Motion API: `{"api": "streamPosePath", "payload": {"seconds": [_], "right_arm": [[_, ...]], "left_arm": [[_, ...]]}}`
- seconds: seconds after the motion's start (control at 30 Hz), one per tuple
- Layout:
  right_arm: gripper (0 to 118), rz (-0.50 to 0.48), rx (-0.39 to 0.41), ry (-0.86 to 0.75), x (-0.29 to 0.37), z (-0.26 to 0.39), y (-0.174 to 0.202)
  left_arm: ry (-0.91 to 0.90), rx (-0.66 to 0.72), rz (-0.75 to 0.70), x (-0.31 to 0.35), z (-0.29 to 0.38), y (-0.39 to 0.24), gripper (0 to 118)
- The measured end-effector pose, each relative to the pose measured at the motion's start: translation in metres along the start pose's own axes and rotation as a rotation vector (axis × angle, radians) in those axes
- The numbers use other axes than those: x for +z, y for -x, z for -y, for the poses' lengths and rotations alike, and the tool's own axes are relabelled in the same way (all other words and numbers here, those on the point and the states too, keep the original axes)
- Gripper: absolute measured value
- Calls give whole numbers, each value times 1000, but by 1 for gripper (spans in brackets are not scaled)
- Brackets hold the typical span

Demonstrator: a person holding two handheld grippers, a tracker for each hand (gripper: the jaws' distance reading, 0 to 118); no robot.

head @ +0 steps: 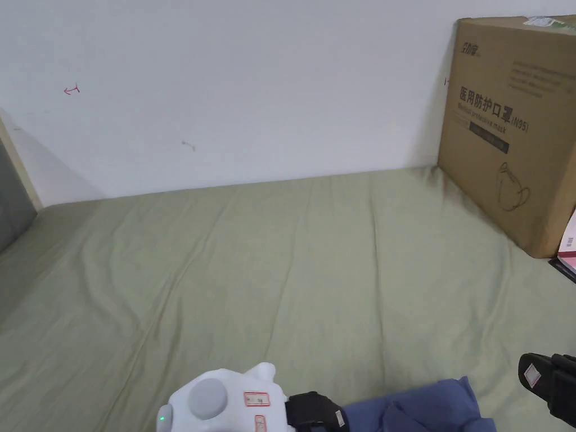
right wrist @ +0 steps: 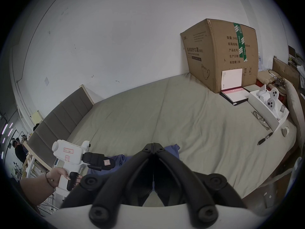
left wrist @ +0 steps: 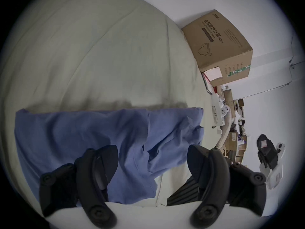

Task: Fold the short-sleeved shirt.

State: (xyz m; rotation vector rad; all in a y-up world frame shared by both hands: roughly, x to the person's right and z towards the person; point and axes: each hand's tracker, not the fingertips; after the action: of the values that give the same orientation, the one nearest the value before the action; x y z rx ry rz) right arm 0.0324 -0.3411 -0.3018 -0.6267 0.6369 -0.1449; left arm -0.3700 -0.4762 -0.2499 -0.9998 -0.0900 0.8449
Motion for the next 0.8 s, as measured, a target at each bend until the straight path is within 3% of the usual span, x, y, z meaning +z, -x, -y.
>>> {"api": "streamPosePath", "payload": {"seconds": [0.07, 0.1, 0.13, 0.17, 0.2, 0.27, 0.47, 0.67, 0.73, 0.8], "right_arm": [[0, 1, -1, -5, -2, -1, -3], [0, 3, 1, -6, -3, -3, -4], [0, 5, 3, -6, -4, -3, -5], [0, 5, 5, -6, -6, -3, -7], [0, 5, 7, -5, -8, -3, -8], [0, 2, 10, -2, -11, -3, -9], [0, -24, -18, -42, -7, 1, -7], [0, -15, -18, -79, 4, -13, -7], [0, -13, -16, -69, 5, -16, -2], [0, -14, -14, -66, 4, -14, 0]], "left_arm": [[-144, -59, -26, 27, 4, -1, 88], [-244, -101, -49, 47, 10, -4, 78], [-303, -137, -81, 62, 16, -6, 57], [-344, -173, -127, 72, 21, -8, 17], [-333, -203, -199, 75, 23, -9, 1], [-292, -245, -308, 68, 27, -7, 0], [-80, -205, -209, -8, 32, 3, 0], [-37, -312, -233, -56, 42, -13, 0], [-25, -230, -37, -43, 38, -13, 0], [27, -64, 290, -23, 32, -1, 1]]}}
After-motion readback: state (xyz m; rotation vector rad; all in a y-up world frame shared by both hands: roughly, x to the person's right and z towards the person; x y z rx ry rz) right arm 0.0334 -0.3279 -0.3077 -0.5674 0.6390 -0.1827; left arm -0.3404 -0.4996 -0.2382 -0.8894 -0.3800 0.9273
